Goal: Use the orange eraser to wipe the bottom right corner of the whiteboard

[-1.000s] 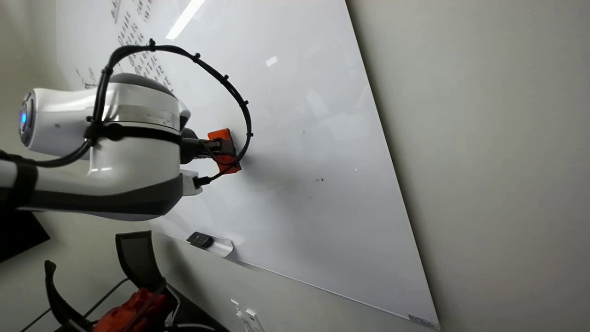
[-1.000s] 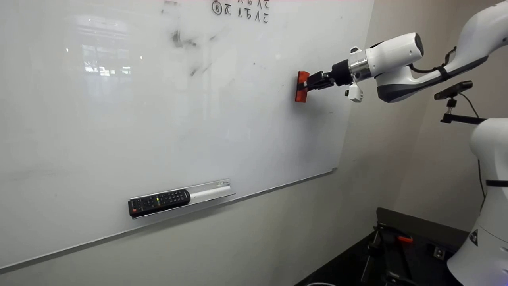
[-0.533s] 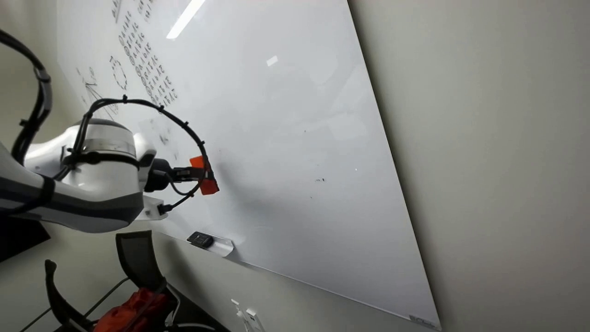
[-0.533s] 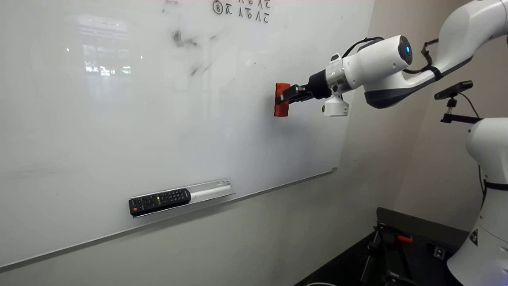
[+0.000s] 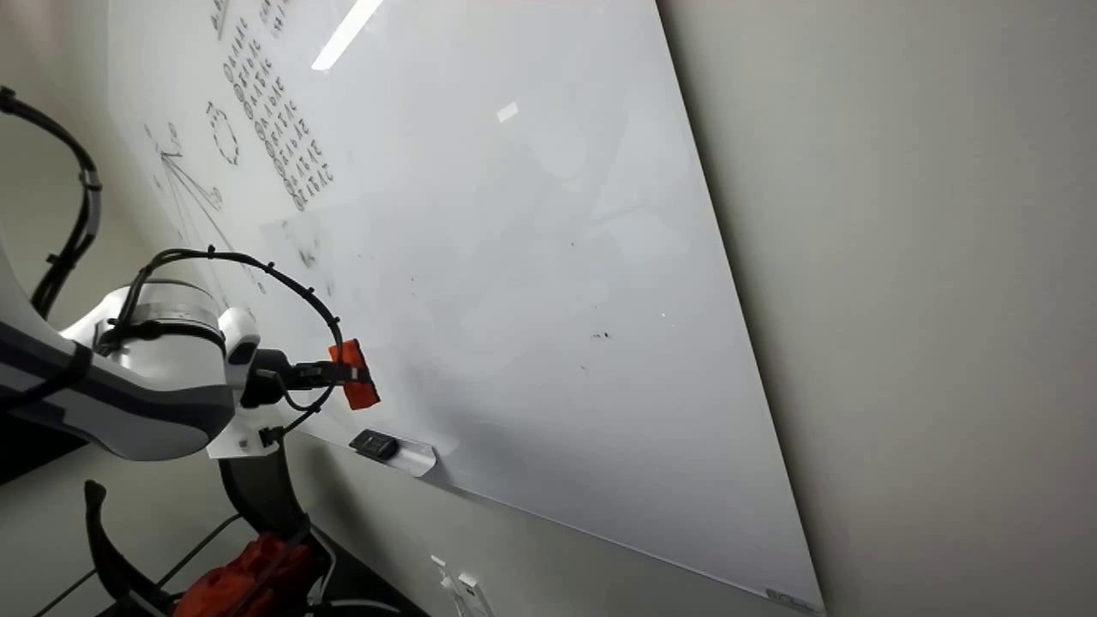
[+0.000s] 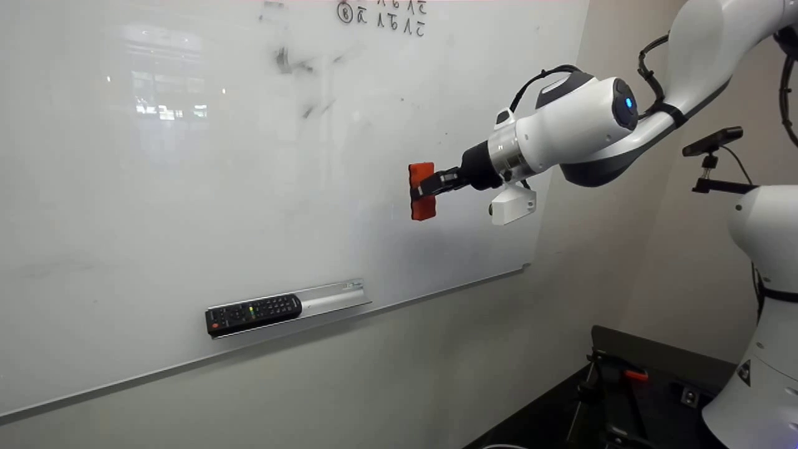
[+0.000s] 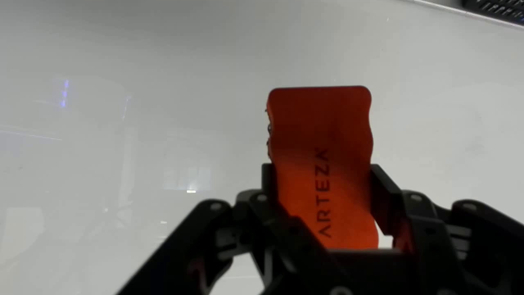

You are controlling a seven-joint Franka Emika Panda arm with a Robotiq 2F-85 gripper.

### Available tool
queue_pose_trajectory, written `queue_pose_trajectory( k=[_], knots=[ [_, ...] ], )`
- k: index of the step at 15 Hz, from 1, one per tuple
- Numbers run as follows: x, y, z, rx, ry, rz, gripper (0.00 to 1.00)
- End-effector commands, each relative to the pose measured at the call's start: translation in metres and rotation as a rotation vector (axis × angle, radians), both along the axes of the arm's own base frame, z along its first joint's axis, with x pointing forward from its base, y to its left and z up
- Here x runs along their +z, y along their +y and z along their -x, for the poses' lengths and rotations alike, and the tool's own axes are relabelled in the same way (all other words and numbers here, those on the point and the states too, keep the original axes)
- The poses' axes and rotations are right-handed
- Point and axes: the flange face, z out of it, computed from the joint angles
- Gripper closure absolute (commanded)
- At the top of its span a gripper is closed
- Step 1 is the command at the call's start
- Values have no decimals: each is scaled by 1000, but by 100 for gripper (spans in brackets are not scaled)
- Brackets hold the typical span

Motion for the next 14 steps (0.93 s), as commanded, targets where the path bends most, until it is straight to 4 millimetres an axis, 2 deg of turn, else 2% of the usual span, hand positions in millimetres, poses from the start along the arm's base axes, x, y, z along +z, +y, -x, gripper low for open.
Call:
queue_pose_trajectory(
  k=[1, 4, 5, 8, 14],
  knots=[
    [0, -1, 0, -1, 0, -1, 45],
    [3, -6, 0, -11, -5, -12, 45],
    [4, -5, -4, -26, -5, -31, 70],
    [-8, 15, -18, -88, 54, -65, 70],
    [-24, 68, -34, -168, 164, -145, 70]
  ],
)
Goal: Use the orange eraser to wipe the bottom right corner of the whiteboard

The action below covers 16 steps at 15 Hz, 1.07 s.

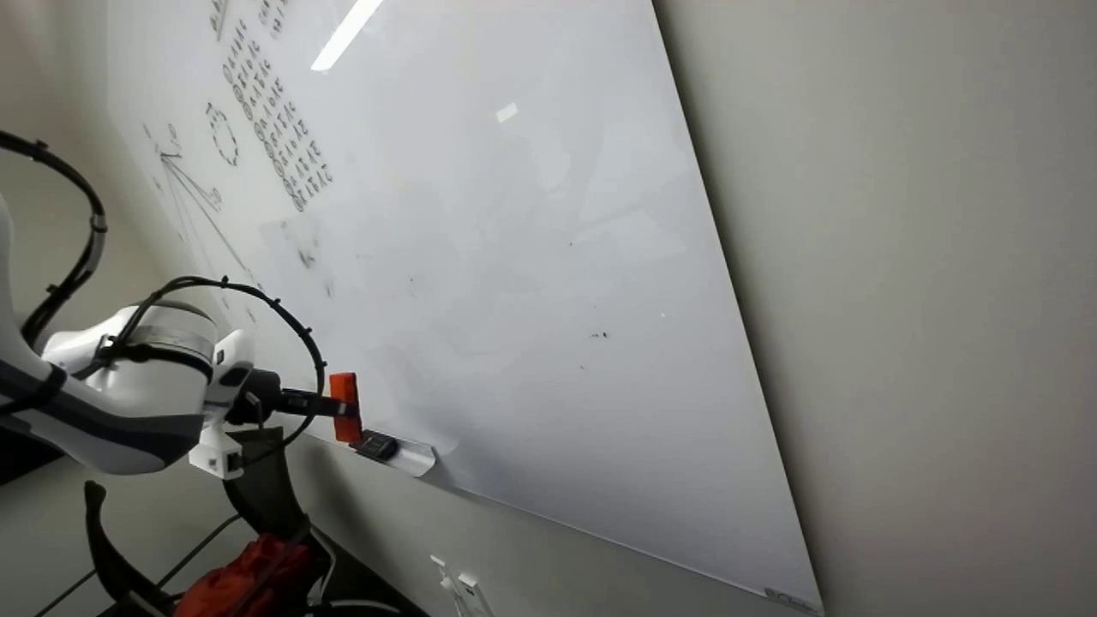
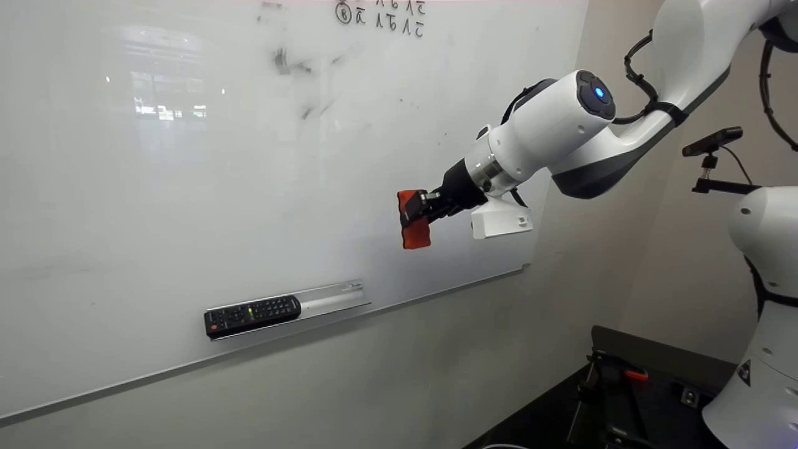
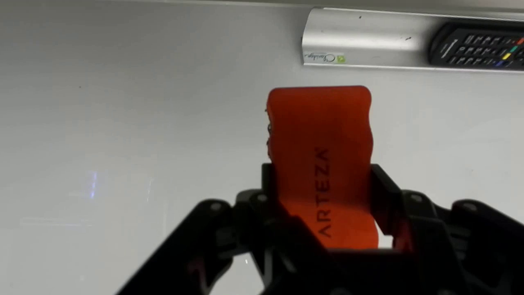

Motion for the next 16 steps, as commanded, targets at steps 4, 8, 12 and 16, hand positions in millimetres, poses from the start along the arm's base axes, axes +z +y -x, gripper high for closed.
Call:
queue_pose_trajectory(
  k=[4, 8, 12, 16],
  knots=[
    [-8, 36, -22, -57, 59, 2, 70],
    [-16, 27, -20, -32, 96, -2, 70],
    [-16, 15, -21, 29, 100, 25, 70],
    [-18, 11, -23, 57, 71, 18, 70]
  ],
)
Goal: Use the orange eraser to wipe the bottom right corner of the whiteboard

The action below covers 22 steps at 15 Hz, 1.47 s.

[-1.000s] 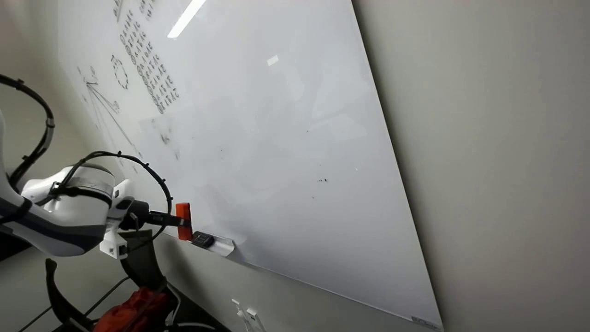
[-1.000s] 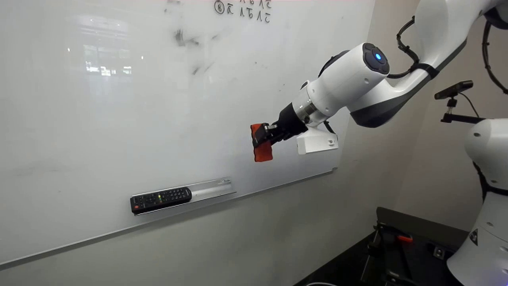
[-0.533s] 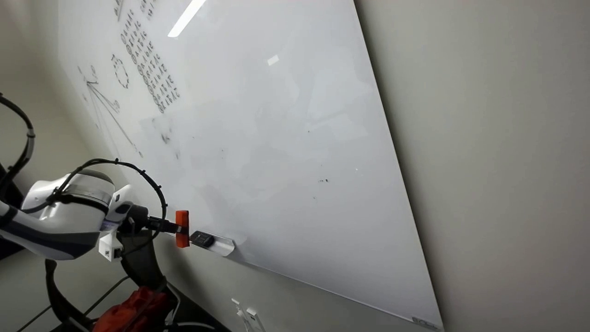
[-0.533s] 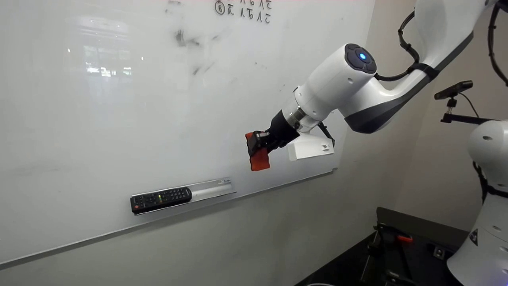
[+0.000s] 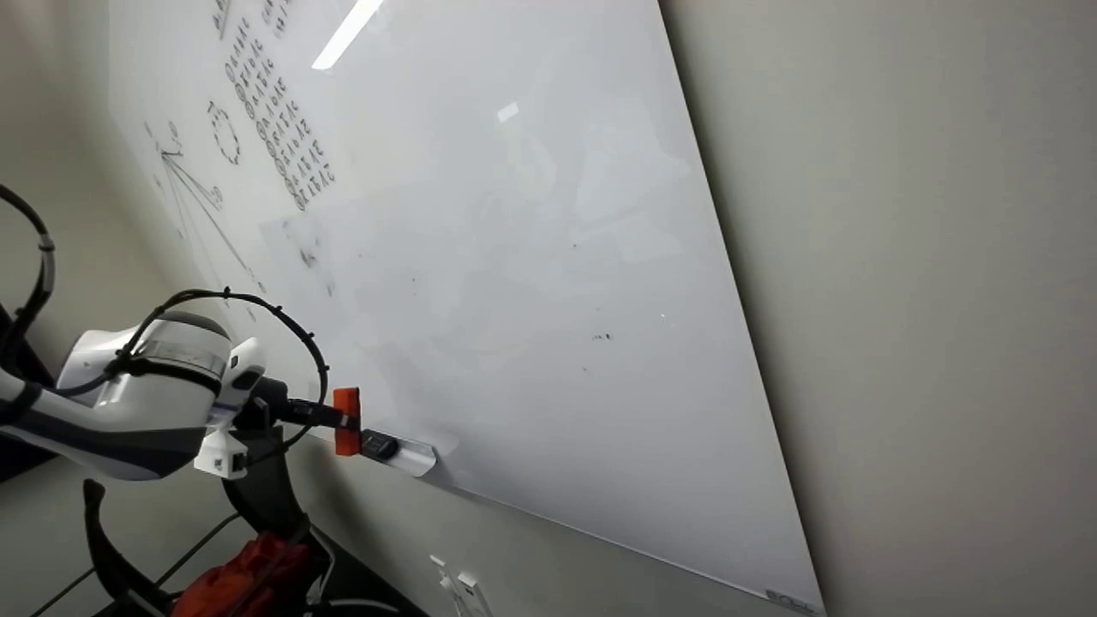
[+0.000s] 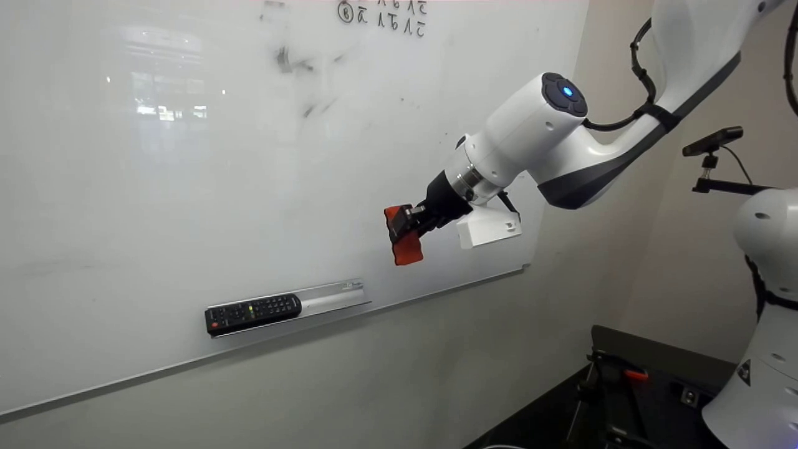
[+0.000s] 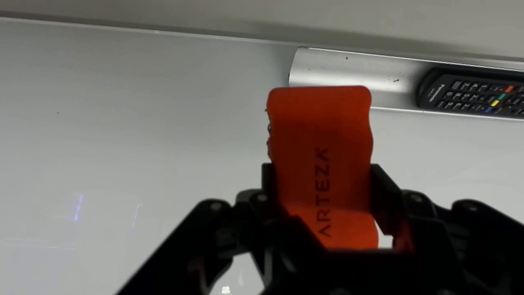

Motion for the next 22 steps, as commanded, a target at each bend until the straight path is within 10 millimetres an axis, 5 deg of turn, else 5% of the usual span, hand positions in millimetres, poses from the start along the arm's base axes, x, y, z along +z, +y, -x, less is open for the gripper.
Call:
queue_pose_trajectory(
  k=[1, 2, 6, 7, 14, 22],
  knots=[
    [-5, 0, -3, 44, -26, 3, 70],
    [0, -2, 0, 27, -8, -13, 45],
    [-6, -1, 0, 43, -8, 6, 45],
    [-9, 2, 0, 40, 6, 22, 70],
    [-14, 27, -26, 5, 92, 30, 70],
    [-38, 7, -99, 20, 155, 102, 70]
  ],
)
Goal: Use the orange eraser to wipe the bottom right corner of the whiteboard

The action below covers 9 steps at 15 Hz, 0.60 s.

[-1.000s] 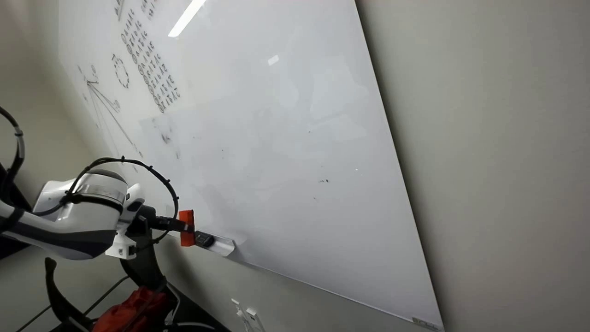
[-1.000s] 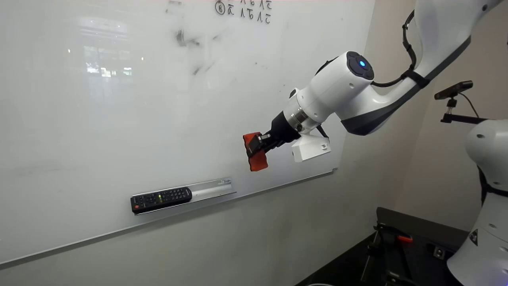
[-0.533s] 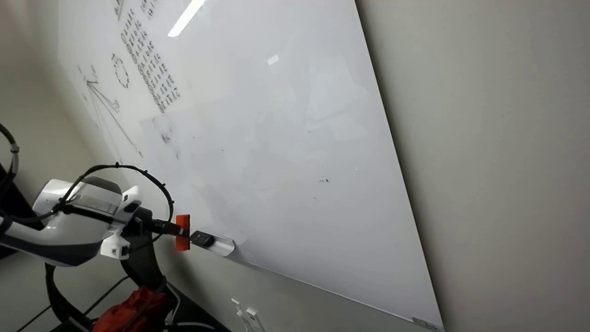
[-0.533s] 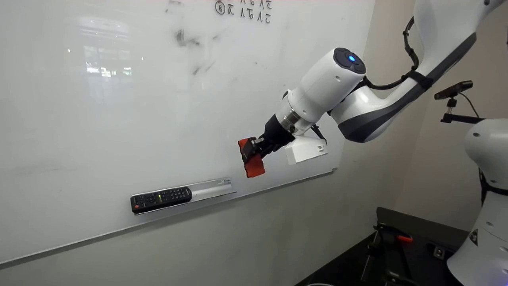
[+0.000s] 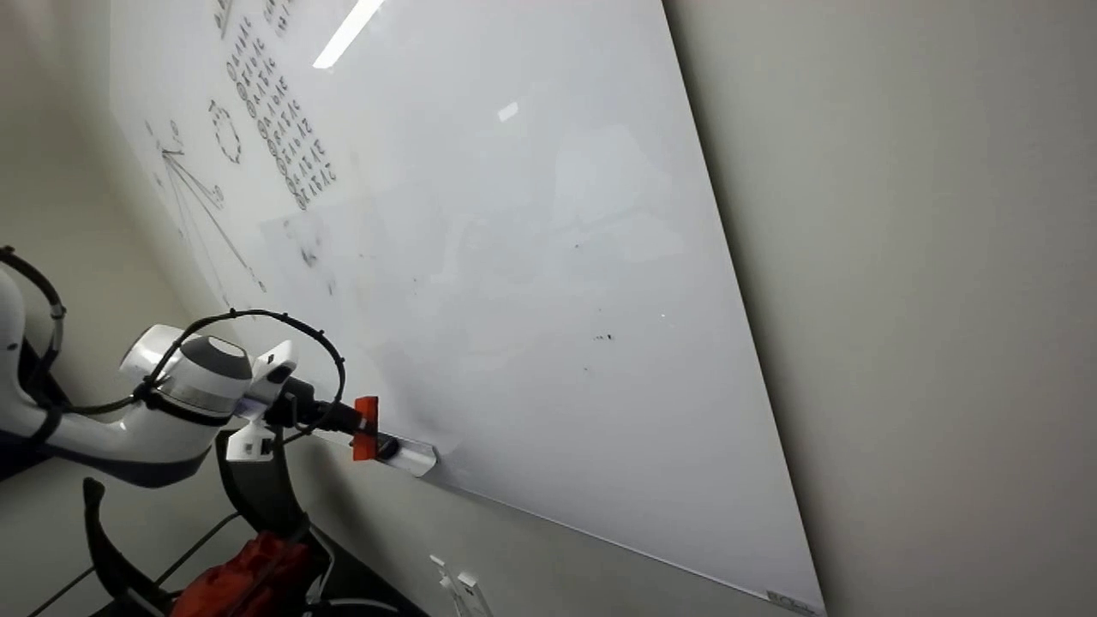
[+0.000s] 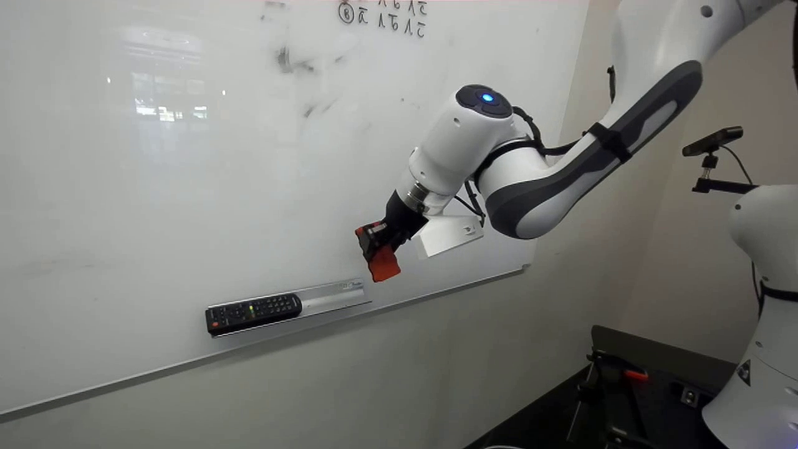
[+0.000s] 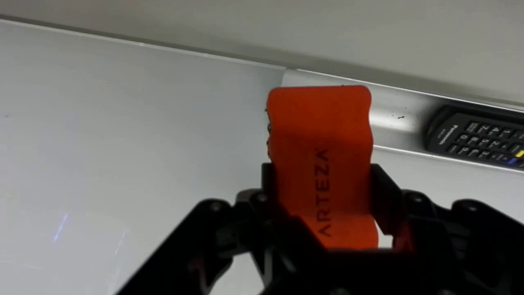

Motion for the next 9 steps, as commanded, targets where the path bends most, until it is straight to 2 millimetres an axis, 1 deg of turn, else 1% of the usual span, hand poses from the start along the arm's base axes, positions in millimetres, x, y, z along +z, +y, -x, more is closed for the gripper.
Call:
queue_pose_trajectory(
  k=[1, 3, 5, 9],
  knots=[
    [-15, -10, -40, 39, 4, 57, 70],
    [-24, -13, -57, 43, -22, 71, 70],
    [-32, -10, -68, 41, -79, 84, 70],
    [-51, 3, -70, 27, -161, 59, 70]
  ],
)
